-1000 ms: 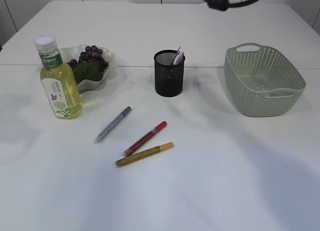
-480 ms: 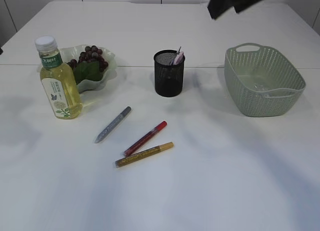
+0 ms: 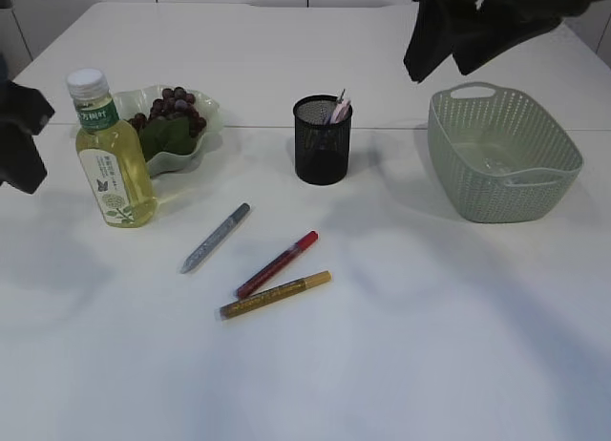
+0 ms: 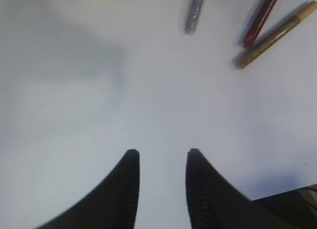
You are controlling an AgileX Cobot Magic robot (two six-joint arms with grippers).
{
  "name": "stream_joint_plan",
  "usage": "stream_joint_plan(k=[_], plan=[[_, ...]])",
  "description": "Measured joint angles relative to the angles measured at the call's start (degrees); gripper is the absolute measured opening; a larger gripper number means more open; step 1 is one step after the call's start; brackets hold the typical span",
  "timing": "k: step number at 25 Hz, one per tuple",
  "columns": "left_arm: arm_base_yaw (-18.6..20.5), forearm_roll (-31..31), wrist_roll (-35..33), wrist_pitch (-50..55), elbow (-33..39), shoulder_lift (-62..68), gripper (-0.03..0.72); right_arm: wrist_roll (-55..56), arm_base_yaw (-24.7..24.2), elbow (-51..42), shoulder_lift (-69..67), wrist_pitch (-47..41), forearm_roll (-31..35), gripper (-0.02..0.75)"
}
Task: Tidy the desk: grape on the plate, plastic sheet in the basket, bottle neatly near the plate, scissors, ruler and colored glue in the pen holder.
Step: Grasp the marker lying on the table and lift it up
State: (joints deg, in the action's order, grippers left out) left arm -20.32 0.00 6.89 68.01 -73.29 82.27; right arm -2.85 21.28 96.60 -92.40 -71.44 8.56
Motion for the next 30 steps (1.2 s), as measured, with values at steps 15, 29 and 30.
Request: stream_joint_plan(k=[15, 29, 30], plan=[[-4.45, -0.75, -1.29, 1.12, -15.79, 14.19, 0.239, 5.07, 0.0, -5.79, 4.23, 0.0, 8.94, 0.419], [-4.67, -1.15, -6.89, 0.64, -28.89, 36.14, 0.264, 5.33, 0.0, -29.82, 21.41, 0.0, 8.29, 0.419], [-4.67, -1.15, -7.53, 0.27, -29.51, 37.79, 0.274, 5.33, 0.0, -30.1, 22.31, 0.0, 8.58, 0.419]])
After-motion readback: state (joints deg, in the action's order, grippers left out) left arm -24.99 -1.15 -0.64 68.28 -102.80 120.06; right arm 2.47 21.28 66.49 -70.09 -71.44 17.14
